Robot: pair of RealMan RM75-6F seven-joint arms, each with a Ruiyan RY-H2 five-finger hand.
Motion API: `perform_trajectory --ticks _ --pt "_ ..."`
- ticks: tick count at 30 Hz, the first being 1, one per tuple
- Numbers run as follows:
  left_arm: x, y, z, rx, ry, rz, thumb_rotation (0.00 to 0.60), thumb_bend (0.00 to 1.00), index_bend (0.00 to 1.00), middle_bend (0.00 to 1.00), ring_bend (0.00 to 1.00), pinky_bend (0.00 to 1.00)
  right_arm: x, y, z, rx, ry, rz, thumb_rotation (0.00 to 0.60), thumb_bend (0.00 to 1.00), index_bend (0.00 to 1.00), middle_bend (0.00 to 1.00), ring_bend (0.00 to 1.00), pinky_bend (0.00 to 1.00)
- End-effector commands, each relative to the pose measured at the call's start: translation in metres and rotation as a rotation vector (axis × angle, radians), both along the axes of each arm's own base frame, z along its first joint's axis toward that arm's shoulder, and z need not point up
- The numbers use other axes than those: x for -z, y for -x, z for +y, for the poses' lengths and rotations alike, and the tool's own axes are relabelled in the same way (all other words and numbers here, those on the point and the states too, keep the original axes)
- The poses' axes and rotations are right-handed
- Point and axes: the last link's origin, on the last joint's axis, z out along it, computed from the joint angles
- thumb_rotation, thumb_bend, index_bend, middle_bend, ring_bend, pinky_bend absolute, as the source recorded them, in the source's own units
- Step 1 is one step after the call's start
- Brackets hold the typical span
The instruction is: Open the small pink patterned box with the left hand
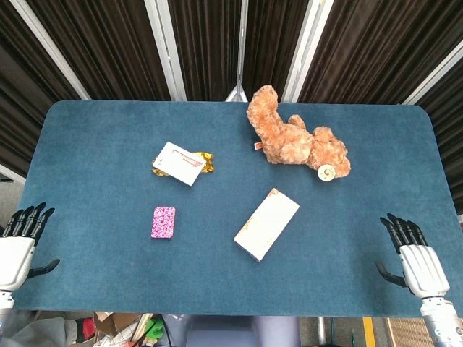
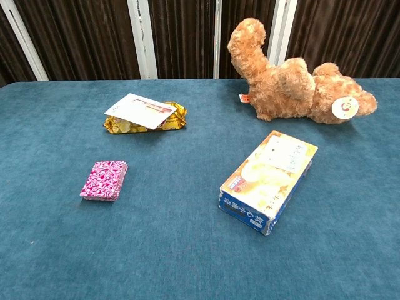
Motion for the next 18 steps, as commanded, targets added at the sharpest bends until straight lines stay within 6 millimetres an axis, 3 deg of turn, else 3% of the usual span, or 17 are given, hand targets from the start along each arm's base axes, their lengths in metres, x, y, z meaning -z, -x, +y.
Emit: perform_trajectory --ticks 1,9,18 --pt "0.0 0.0 0.0 -0.001 0.001 0.0 0.6 0.18 0.0 0.0 0.0 0.0 0.0 0.0 0.0 0.002 0.0 0.0 0.6 0.36 0.0 0.0 0.0 0.05" --pt "0.003 0.0 0.004 -0.006 0.019 0.017 0.6 0.18 0.0 0.0 0.0 0.0 0.0 0.0 0.001 0.003 0.002 -0.003 0.6 0.36 0.0 0.0 0.0 0.05" --pt "0.029 -0.019 0.033 -0.018 0.139 0.101 0.6 0.18 0.01 0.0 0.0 0.0 0.001 0.0 -0.001 0.005 -0.004 -0.01 0.6 0.36 0.0 0.0 0.0 0.05"
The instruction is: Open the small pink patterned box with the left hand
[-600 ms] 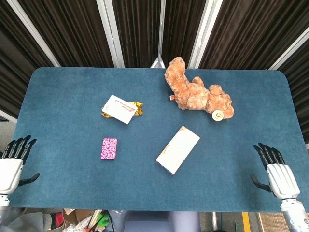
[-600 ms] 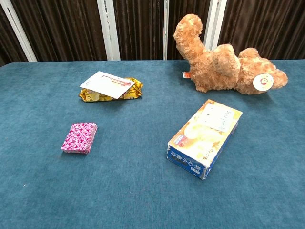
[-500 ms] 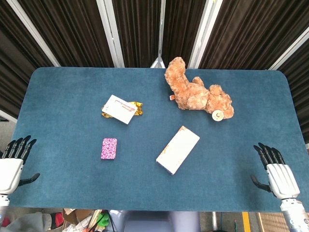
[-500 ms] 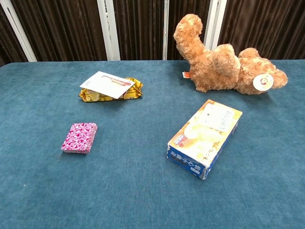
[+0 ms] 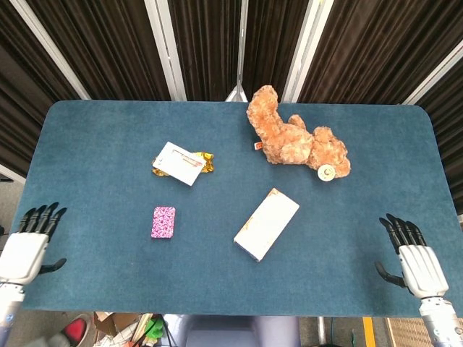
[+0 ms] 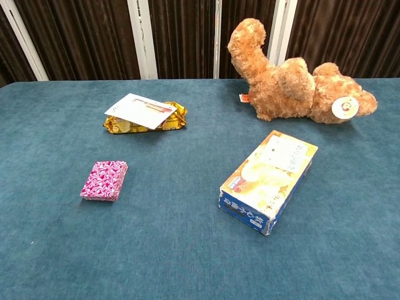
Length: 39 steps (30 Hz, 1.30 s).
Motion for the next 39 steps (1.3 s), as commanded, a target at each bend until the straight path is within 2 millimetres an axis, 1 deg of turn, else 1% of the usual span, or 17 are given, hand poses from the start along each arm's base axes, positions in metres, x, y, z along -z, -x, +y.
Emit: perform_trajectory --ticks 1,7,13,17,23,29,33,39 --pt "0.017 -0.015 0.02 -0.006 0.066 0.028 0.6 0.18 0.01 0.0 0.0 0.0 0.0 0.0 -0.001 0.002 0.0 -0.003 0.6 0.36 0.0 0.0 0.0 0.05" --pt "0.056 -0.044 0.055 -0.022 0.175 0.067 0.6 0.2 0.04 0.0 0.0 0.0 0.0 0.0 0.0 0.002 -0.005 -0.012 0.6 0.36 0.0 0.0 0.0 0.05" --pt "0.092 -0.074 0.081 -0.033 0.218 0.096 0.6 0.27 0.09 0.0 0.0 0.0 -0.003 0.001 0.0 0.01 0.0 -0.031 0.6 0.36 0.0 0.0 0.0 0.05" --pt "0.113 -0.092 0.093 -0.053 0.236 0.093 0.6 0.31 0.1 0.0 0.0 0.0 -0.002 0.001 0.0 0.007 -0.008 -0.033 0.6 0.36 0.0 0.0 0.0 0.05" --pt "0.138 -0.114 0.105 -0.076 0.265 0.105 0.6 0.31 0.1 0.0 0.0 0.0 -0.003 0.001 0.0 0.009 -0.008 -0.041 0.6 0.36 0.0 0.0 0.0 0.05" --pt "0.154 -0.129 0.109 -0.086 0.281 0.111 0.6 0.31 0.1 0.0 0.0 0.0 -0.003 0.001 0.0 0.008 -0.011 -0.047 0.6 0.36 0.0 0.0 0.0 0.05" --pt "0.162 -0.135 0.113 -0.092 0.287 0.116 0.6 0.32 0.12 0.0 0.0 0.0 -0.003 0.0 0.0 0.008 -0.012 -0.051 0.6 0.36 0.0 0.0 0.0 0.05" --pt "0.176 -0.14 0.117 -0.11 0.301 0.115 0.6 0.36 0.16 0.0 0.0 0.0 -0.003 0.001 -0.001 0.011 -0.012 -0.056 0.6 0.36 0.0 0.0 0.0 0.05"
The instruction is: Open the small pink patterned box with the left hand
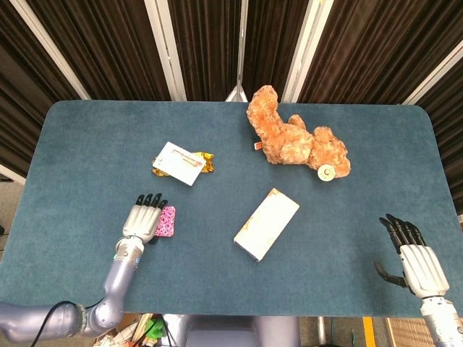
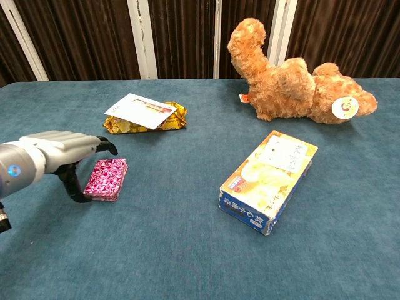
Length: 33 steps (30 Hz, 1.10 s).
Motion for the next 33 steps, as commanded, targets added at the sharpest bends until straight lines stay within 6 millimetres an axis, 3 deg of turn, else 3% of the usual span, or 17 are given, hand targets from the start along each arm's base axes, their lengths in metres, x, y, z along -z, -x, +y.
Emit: perform_trajectory --ticks 1,8,13,17,26,33 --pt "0.006 -0.002 0.002 -0.002 0.003 0.006 0.6 0.37 0.17 0.0 0.0 0.0 0.0 0.0 0.0 0.001 0.0 -0.002 0.6 0.36 0.0 0.0 0.0 0.05" --pt "0.01 -0.002 0.002 -0.004 0.0 0.016 0.6 0.39 0.25 0.0 0.0 0.0 0.0 0.0 0.0 -0.003 -0.001 -0.003 0.6 0.36 0.0 0.0 0.0 0.05" --pt "0.008 -0.001 0.004 -0.005 -0.014 0.012 0.6 0.45 0.41 0.0 0.0 0.0 0.0 0.0 0.0 -0.002 0.0 -0.004 0.6 0.36 0.0 0.0 0.0 0.05" --pt "0.005 -0.003 0.003 0.006 -0.022 -0.017 0.6 0.47 0.45 0.0 0.0 0.0 0.0 0.0 0.0 -0.001 0.002 -0.004 0.6 0.36 0.0 0.0 0.0 0.05" --pt "-0.022 -0.009 0.001 0.047 -0.057 -0.071 0.6 0.48 0.48 0.0 0.0 0.0 -0.001 0.0 0.0 0.0 0.003 -0.006 0.6 0.36 0.0 0.0 0.0 0.05" --pt "-0.05 0.012 -0.002 0.031 -0.084 -0.043 0.6 0.48 0.48 0.0 0.0 0.0 0.0 -0.001 0.001 -0.001 0.001 -0.004 0.6 0.36 0.0 0.0 0.0 0.05"
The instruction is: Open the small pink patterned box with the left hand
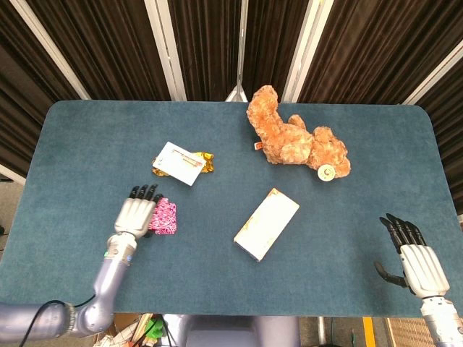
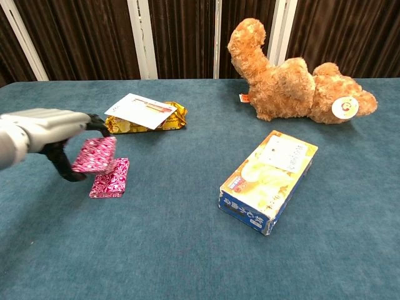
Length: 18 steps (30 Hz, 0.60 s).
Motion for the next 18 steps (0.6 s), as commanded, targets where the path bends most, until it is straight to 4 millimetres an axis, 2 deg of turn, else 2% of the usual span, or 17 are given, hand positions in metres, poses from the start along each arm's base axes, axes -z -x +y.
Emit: perform_trajectory --ticks 1,8,14,18 --pt "-0.011 0.013 -0.003 -0.022 -0.006 -0.003 0.6 0.48 0.48 0.0 0.0 0.0 0.0 0.0 0.0 0.001 0.001 0.001 0.6 0.36 0.0 0.0 0.0 0.05" --pt "-0.021 0.043 -0.006 -0.078 -0.007 0.006 0.6 0.48 0.49 0.0 0.0 0.0 0.001 0.0 0.0 0.002 0.001 0.003 0.6 0.36 0.0 0.0 0.0 0.05" --pt "-0.012 0.063 -0.012 -0.102 0.027 0.031 0.6 0.48 0.49 0.0 0.0 0.0 0.001 0.0 0.0 0.003 0.002 0.004 0.6 0.36 0.0 0.0 0.0 0.05" --pt "-0.006 0.068 -0.013 -0.101 0.03 0.03 0.6 0.48 0.48 0.0 0.0 0.0 0.0 0.0 0.0 0.002 0.002 0.004 0.6 0.36 0.0 0.0 0.0 0.05"
